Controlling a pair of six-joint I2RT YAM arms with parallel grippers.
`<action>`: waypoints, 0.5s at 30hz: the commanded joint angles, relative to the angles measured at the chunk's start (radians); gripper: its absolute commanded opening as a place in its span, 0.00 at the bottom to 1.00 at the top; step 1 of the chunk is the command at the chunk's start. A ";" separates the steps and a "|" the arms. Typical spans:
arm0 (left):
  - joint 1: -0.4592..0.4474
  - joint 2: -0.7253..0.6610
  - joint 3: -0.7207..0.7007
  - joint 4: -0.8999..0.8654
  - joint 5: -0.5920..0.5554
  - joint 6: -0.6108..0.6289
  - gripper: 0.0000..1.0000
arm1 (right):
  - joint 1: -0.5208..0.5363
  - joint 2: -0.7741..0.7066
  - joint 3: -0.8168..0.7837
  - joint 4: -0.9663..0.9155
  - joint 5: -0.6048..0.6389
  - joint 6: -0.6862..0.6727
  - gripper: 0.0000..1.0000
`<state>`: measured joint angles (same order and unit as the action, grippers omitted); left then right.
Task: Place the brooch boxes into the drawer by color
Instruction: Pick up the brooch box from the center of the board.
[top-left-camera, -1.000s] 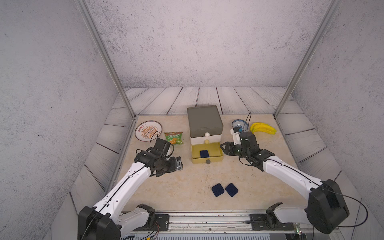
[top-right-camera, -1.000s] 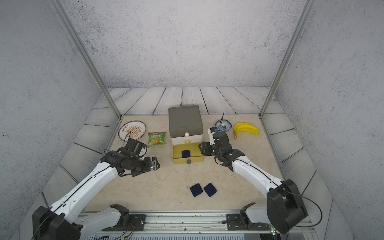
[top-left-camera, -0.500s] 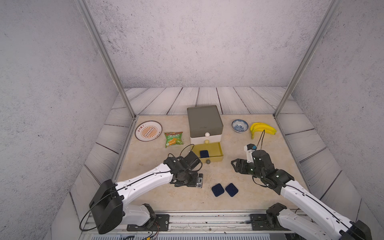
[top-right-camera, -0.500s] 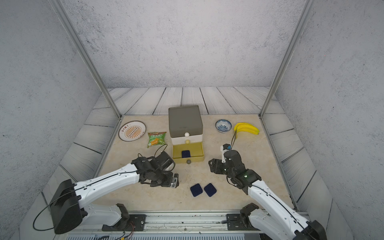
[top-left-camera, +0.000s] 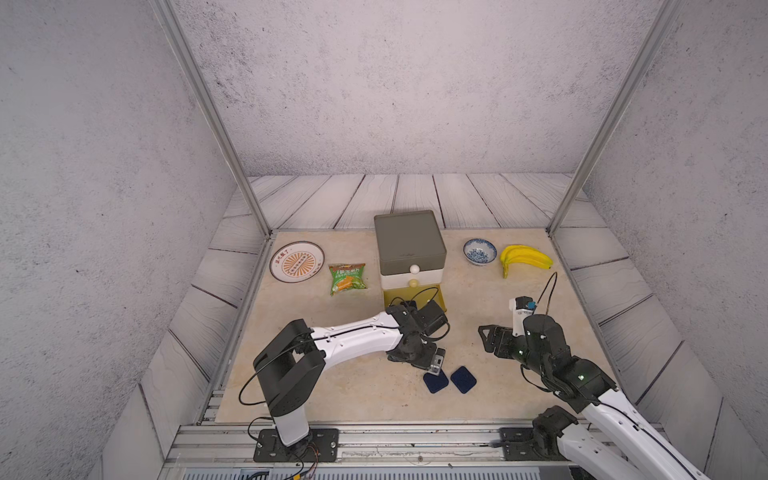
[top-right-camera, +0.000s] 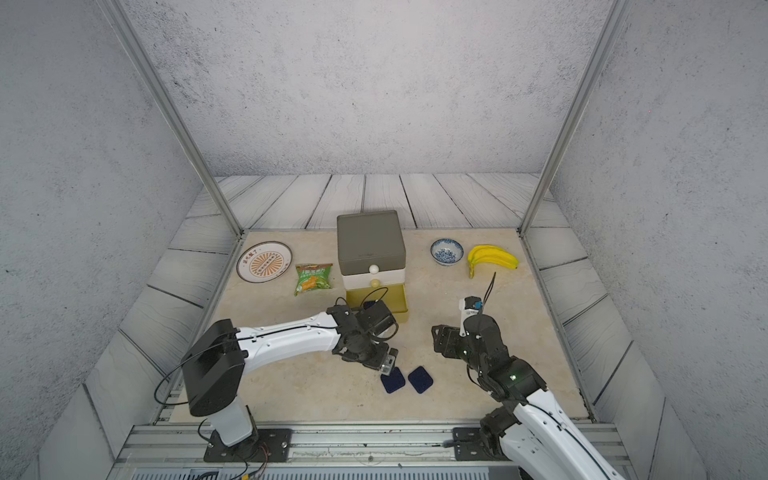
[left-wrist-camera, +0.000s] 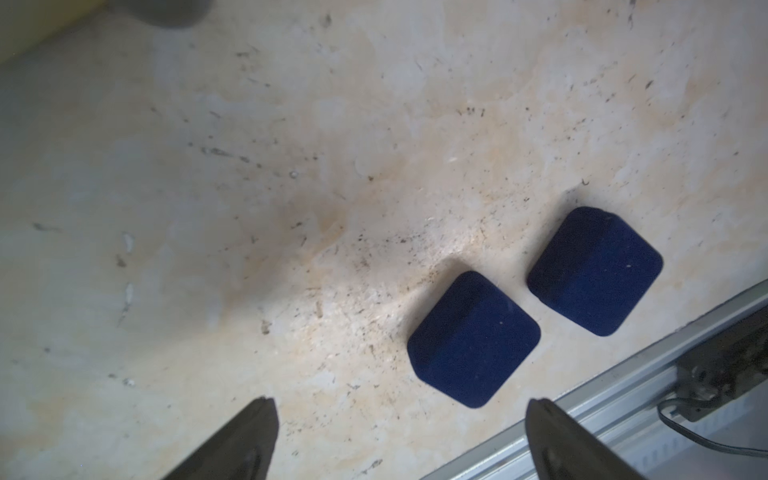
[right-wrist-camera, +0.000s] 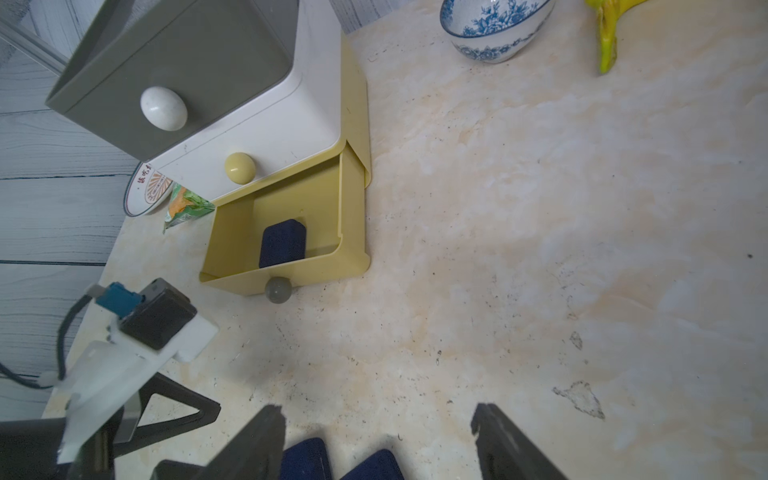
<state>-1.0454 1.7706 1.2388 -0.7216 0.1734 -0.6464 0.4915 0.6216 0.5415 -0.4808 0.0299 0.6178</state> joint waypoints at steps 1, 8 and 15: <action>-0.032 0.050 0.035 -0.028 0.008 0.060 0.99 | -0.005 -0.034 -0.024 -0.040 0.042 0.007 0.77; -0.073 0.113 0.088 -0.040 0.033 0.100 0.98 | -0.007 -0.076 -0.043 -0.054 0.056 0.015 0.78; -0.079 0.174 0.121 -0.054 0.041 0.102 0.98 | -0.009 -0.063 -0.040 -0.053 0.057 0.006 0.78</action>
<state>-1.1225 1.9083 1.3380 -0.7448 0.2073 -0.5613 0.4873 0.5583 0.5007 -0.5243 0.0631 0.6281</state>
